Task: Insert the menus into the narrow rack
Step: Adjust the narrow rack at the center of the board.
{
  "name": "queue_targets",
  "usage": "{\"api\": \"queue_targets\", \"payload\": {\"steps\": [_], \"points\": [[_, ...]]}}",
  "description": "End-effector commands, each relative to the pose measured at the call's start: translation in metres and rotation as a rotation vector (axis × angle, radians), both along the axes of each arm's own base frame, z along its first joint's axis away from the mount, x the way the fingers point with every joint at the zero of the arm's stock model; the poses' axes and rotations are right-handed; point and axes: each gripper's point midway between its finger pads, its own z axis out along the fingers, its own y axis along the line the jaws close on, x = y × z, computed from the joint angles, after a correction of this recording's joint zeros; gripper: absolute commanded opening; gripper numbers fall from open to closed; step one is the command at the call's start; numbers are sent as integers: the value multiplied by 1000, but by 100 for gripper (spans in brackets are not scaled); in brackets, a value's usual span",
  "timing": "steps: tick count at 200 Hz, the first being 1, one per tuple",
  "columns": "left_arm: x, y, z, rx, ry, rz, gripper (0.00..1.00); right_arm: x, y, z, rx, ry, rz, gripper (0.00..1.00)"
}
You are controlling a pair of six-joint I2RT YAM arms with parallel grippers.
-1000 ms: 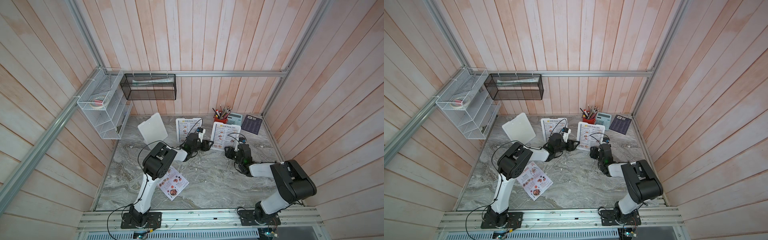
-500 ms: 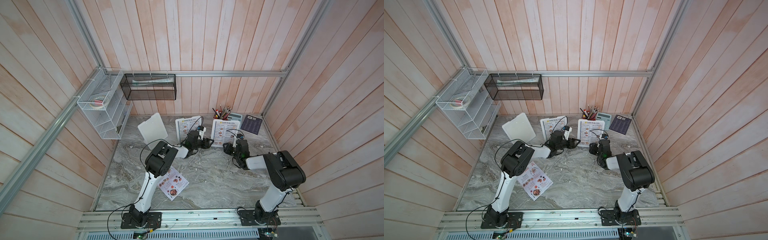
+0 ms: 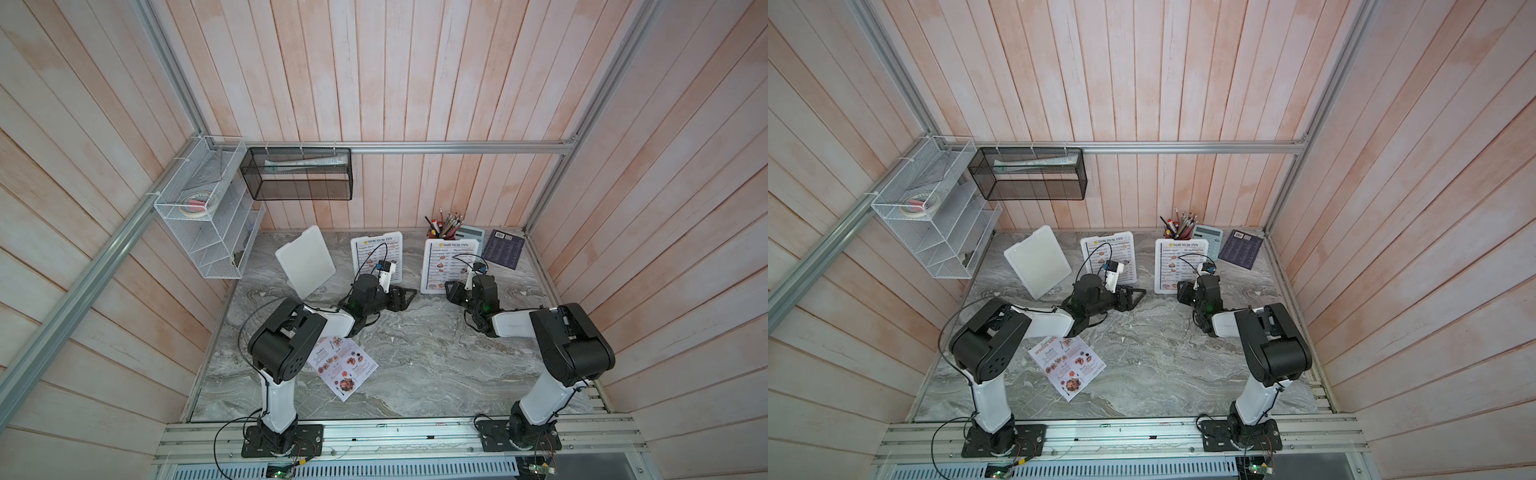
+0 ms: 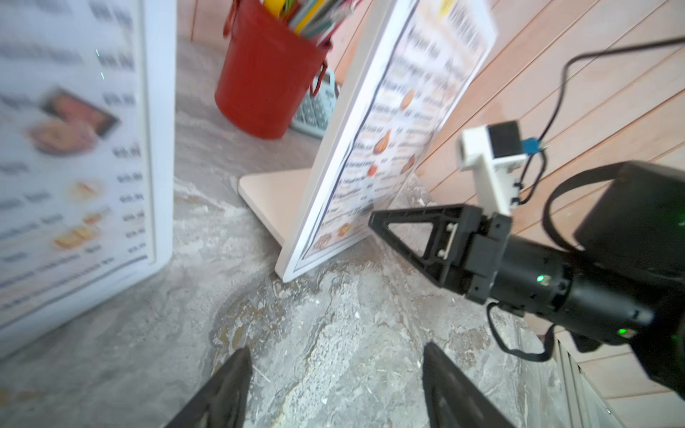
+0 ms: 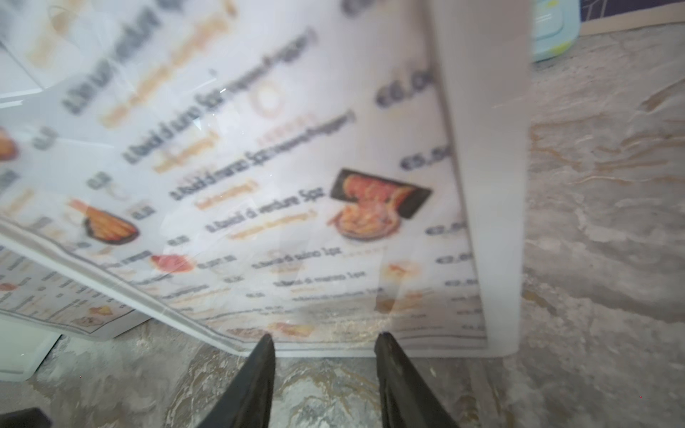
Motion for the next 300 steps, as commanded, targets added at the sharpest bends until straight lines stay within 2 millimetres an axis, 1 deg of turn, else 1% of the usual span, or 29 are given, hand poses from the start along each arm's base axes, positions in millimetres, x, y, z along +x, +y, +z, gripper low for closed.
{"api": "queue_targets", "payload": {"steps": [1,33,49,60,101,133,168,184,198,214,232,249,266,271,273,274,277,278,300], "points": [[16,36,-3,26,-45,116,76,1,11,7,-16,-20,18,46],[38,78,-28,56,15,202,76,2,21,2,-10,-12,34,46],[47,93,-36,60,30,228,76,3,28,0,-16,-8,46,46],[52,99,-38,62,34,239,76,5,30,-2,-21,-3,49,46],[70,112,-45,86,45,271,76,11,32,-3,-22,1,46,46],[82,116,-51,84,65,275,75,12,32,-4,-23,3,48,46],[86,123,-50,84,73,299,75,11,33,-2,-23,0,54,46],[85,123,-47,78,69,290,75,10,33,-1,-22,-4,57,46],[82,120,-42,67,65,272,75,8,33,2,-21,-9,62,46],[76,118,-33,52,50,250,76,5,33,7,-20,-22,70,46],[65,122,-15,43,9,249,78,-3,32,19,-18,-51,86,46],[51,133,8,40,-49,278,82,-12,29,34,-26,-94,97,47],[37,152,35,42,-128,347,87,-24,23,51,-42,-146,99,49],[33,159,35,54,-138,378,88,-27,20,58,-47,-166,97,49],[30,163,42,50,-155,394,89,-29,19,60,-50,-172,95,50],[30,165,41,55,-156,400,89,-30,19,61,-51,-175,95,50],[27,171,48,55,-177,424,90,-33,17,65,-55,-189,93,50],[27,172,46,59,-177,431,90,-34,17,66,-56,-191,94,50],[7,216,70,83,-269,608,97,-56,-2,90,-101,-281,67,55]]}}
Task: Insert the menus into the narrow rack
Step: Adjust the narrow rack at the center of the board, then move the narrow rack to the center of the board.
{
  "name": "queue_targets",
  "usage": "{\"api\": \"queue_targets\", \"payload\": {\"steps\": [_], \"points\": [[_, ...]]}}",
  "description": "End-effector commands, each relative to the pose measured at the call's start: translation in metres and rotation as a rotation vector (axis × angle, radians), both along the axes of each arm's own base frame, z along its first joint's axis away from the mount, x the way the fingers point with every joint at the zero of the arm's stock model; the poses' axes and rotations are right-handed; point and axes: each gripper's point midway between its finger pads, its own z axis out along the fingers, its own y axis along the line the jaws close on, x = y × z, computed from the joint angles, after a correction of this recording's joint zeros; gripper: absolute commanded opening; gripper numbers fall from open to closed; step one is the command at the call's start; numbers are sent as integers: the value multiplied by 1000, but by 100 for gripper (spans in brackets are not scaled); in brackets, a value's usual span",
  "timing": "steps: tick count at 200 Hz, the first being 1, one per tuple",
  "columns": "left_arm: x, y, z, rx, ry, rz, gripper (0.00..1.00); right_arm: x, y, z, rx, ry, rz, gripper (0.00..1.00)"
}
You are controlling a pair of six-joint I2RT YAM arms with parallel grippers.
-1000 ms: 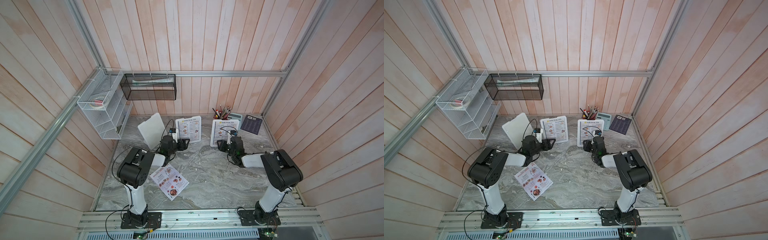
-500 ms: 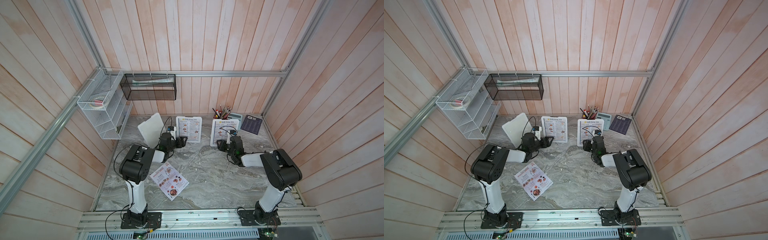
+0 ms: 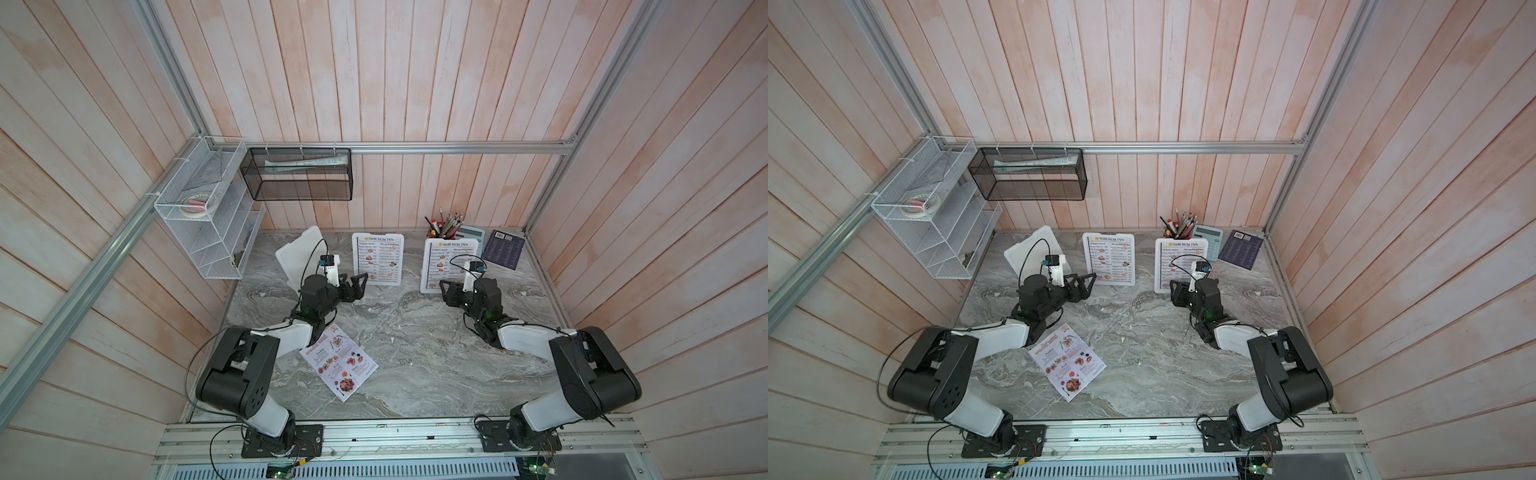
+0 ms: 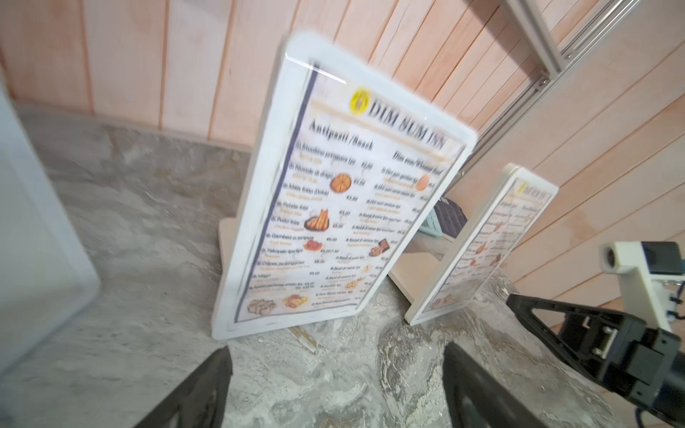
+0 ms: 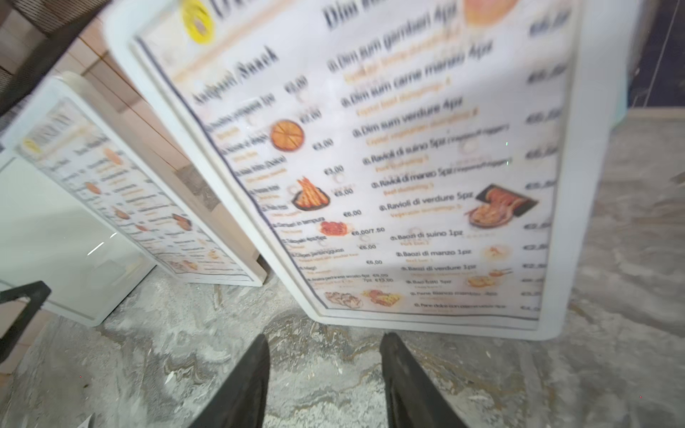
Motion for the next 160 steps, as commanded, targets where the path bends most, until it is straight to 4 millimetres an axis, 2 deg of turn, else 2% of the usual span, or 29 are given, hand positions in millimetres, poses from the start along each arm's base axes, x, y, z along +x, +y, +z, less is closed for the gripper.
{"api": "queue_targets", "payload": {"steps": [1,21,34,54,71,109,160], "points": [[-10,51,20,54,-107,219,97,-20,-19,24,-65,-109,-28,55],[-23,88,34,61,-156,355,100,-42,-46,44,-96,-203,-105,61],[-28,111,36,61,-145,433,100,-57,-64,56,-111,-266,-163,67],[-33,144,37,44,-116,544,100,-78,-93,59,-96,-329,-292,73],[-38,167,40,32,-122,617,100,-90,-111,51,-72,-353,-368,75],[-35,206,29,41,-96,774,100,-94,-117,36,-35,-340,-380,78],[2,219,19,51,-92,783,100,-87,-112,30,-44,-308,-355,78]]}}
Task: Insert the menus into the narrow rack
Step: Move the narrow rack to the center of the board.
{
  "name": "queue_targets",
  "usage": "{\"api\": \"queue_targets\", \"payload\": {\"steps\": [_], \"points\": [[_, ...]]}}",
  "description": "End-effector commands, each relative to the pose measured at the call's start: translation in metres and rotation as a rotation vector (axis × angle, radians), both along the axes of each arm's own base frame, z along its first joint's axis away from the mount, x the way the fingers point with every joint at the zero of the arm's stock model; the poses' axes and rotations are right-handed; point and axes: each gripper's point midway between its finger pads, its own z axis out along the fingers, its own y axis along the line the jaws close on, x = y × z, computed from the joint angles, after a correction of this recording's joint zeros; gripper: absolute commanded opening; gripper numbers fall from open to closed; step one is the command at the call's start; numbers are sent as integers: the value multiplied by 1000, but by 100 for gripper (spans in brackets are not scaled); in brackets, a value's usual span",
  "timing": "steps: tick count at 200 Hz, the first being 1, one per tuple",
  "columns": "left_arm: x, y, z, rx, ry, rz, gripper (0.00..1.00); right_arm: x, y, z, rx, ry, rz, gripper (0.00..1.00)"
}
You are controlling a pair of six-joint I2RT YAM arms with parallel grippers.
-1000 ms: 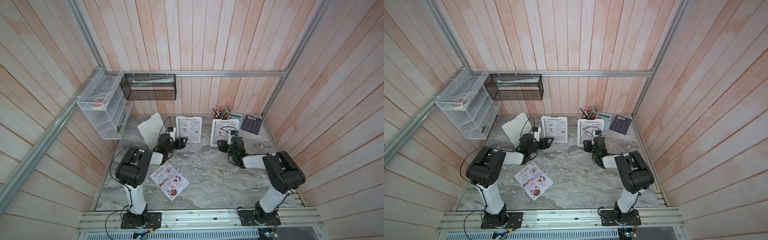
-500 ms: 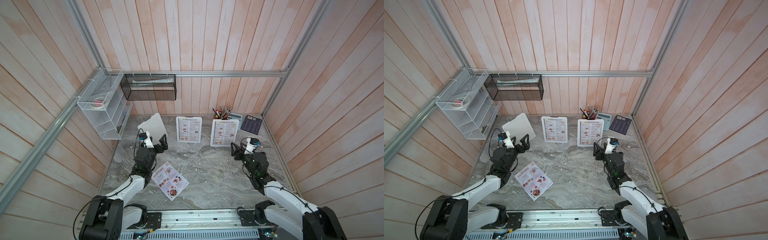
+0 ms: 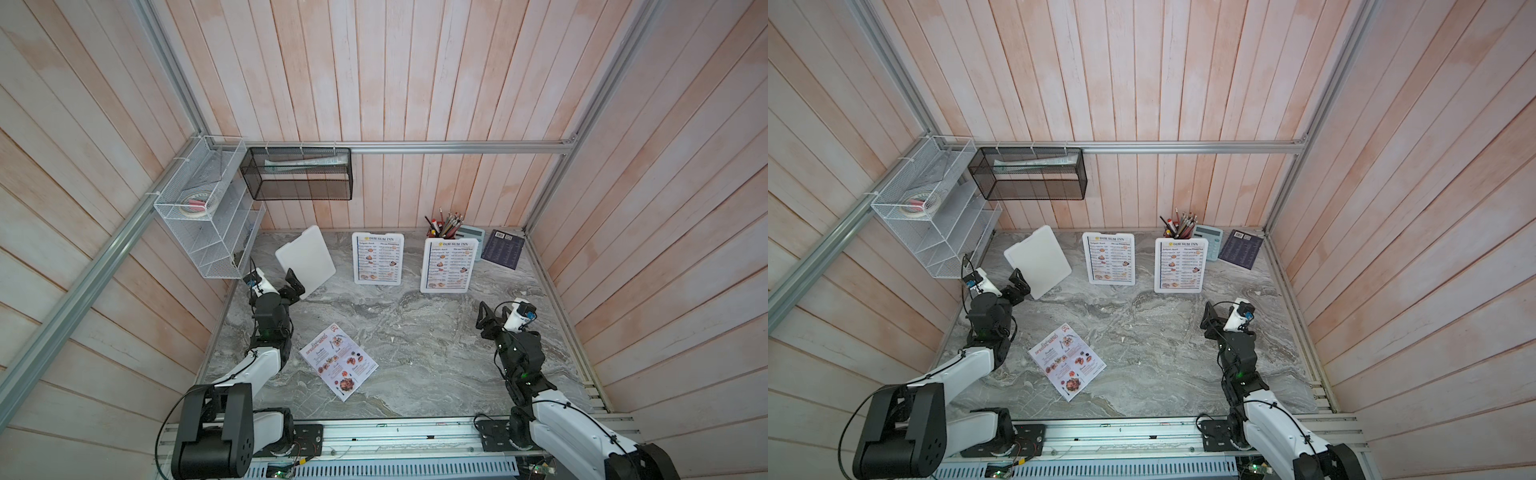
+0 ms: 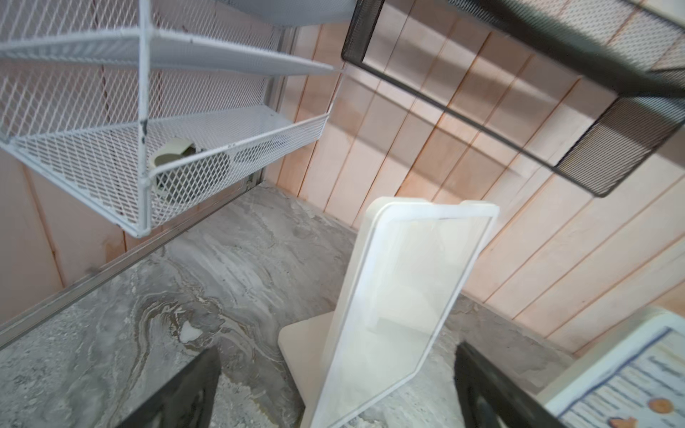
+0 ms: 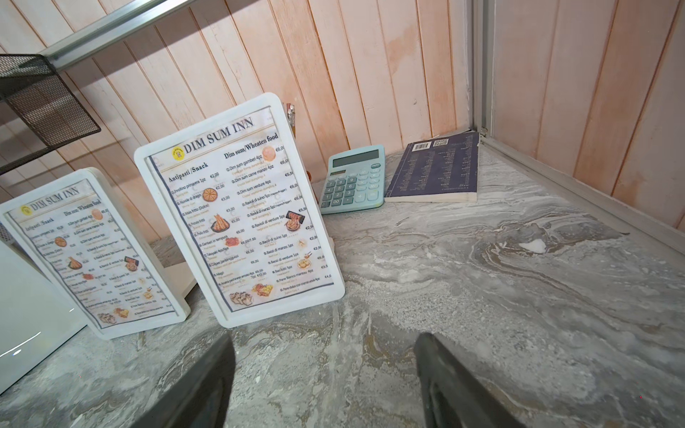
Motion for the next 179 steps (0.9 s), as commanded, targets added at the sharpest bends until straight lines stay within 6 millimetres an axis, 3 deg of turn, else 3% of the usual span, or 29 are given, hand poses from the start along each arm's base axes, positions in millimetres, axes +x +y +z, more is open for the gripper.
{"api": "queue_targets", "payload": {"steps": [1,54,91,122,156,179], "points": [[20,6,18,5,-66,11,100,5,0,19,29,-59,-5,78],[62,-9,14,-43,-91,-138,96,2,-1,20,36,-72,-5,78],[67,-22,15,-58,-109,-218,85,2,-1,19,37,-70,-6,78],[61,-31,16,-74,-126,-268,68,2,-1,19,35,-68,-4,78],[52,-36,15,-87,-136,-289,41,2,-1,19,37,-70,-3,78],[51,-41,12,-97,-127,-314,35,2,-1,19,37,-69,-3,78]]}}
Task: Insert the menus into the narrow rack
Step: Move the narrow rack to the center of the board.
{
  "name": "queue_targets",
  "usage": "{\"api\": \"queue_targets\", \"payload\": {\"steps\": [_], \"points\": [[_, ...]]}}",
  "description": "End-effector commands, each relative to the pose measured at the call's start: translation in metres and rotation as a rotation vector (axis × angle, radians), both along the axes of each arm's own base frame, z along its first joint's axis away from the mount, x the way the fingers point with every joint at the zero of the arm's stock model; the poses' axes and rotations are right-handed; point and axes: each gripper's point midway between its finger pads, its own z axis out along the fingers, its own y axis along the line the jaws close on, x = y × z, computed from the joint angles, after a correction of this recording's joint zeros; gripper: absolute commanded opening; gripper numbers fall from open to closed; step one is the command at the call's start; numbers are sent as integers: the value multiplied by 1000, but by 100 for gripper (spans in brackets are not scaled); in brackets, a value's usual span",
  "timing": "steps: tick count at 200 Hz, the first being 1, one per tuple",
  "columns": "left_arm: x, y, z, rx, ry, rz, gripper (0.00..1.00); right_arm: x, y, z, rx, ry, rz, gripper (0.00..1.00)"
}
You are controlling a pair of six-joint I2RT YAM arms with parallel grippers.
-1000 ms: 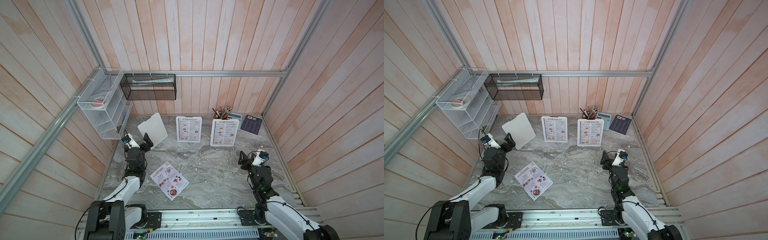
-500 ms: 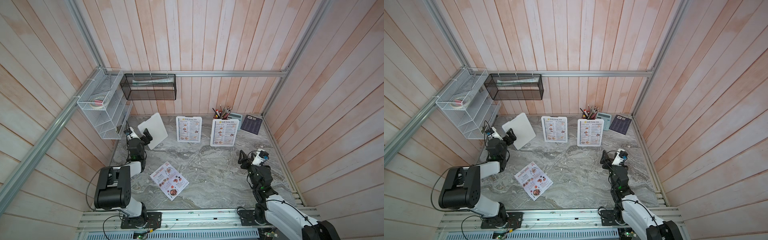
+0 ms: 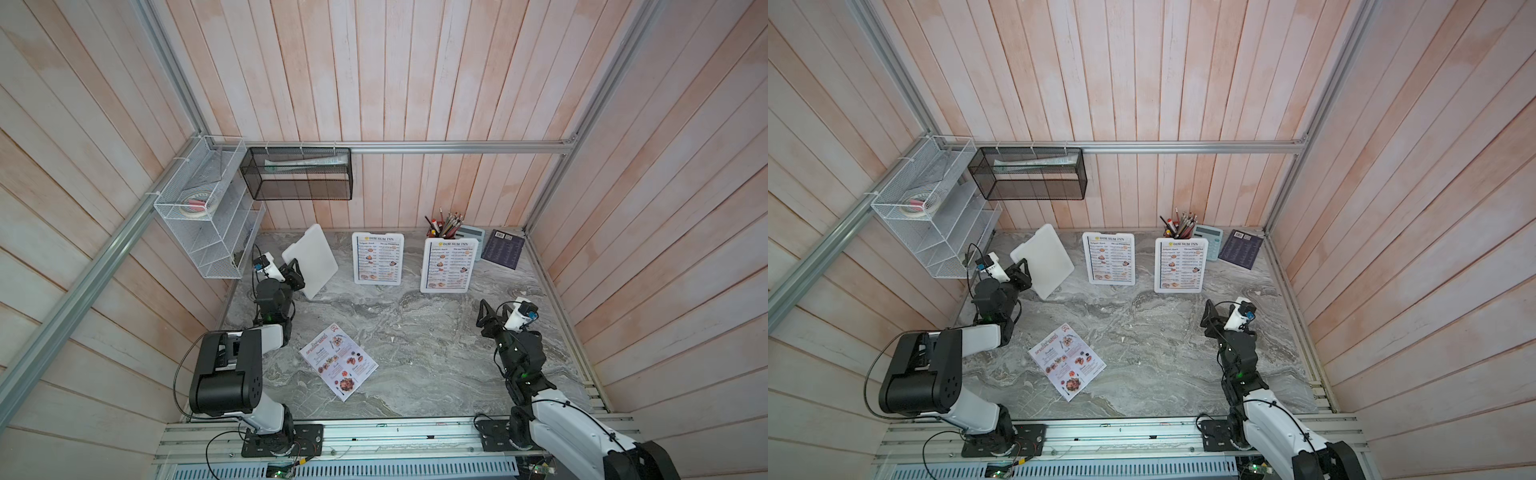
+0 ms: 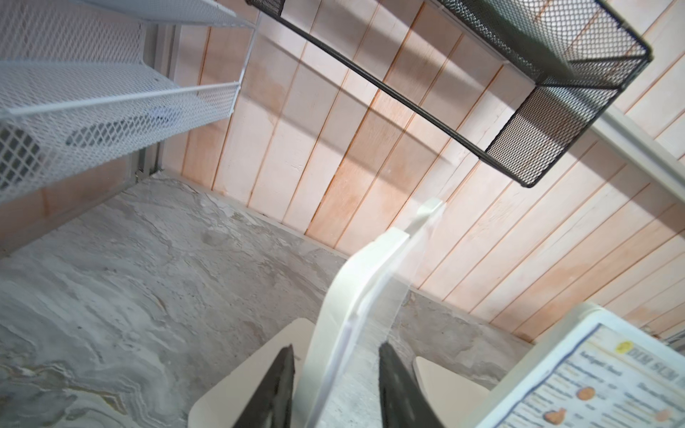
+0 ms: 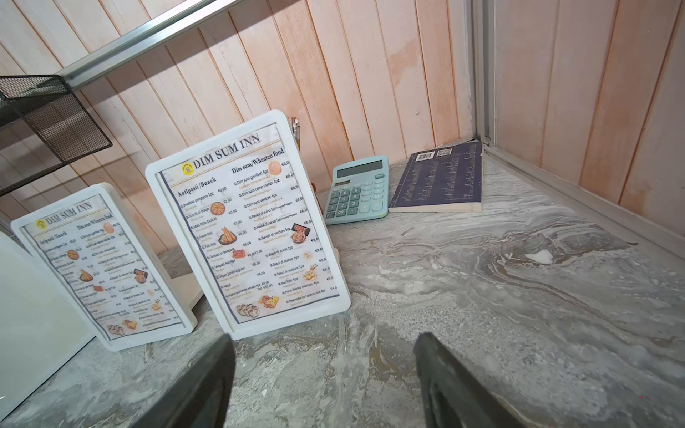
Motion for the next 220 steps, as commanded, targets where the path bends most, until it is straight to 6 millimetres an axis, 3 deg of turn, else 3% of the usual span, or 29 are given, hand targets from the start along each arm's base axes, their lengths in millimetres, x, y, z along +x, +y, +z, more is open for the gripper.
{"api": "queue_targets", "payload": {"steps": [1,30,82,114,132,152,220], "points": [[-4,-9,8,-5,-31,-48,35,1,-1,9,19,-29,-2,78],[-3,-14,3,-21,-24,-78,35,2,-1,9,18,-27,-2,78],[16,-22,-12,-32,10,-123,51,3,0,8,16,-23,2,78],[26,-31,-12,-21,23,-160,51,3,1,8,16,-22,3,78],[29,-40,-11,4,25,-175,47,3,0,8,17,-23,3,78],[28,-46,-10,29,24,-182,35,3,1,8,18,-24,5,78],[11,-42,-1,40,-1,-156,13,3,1,8,16,-23,4,78]]}}
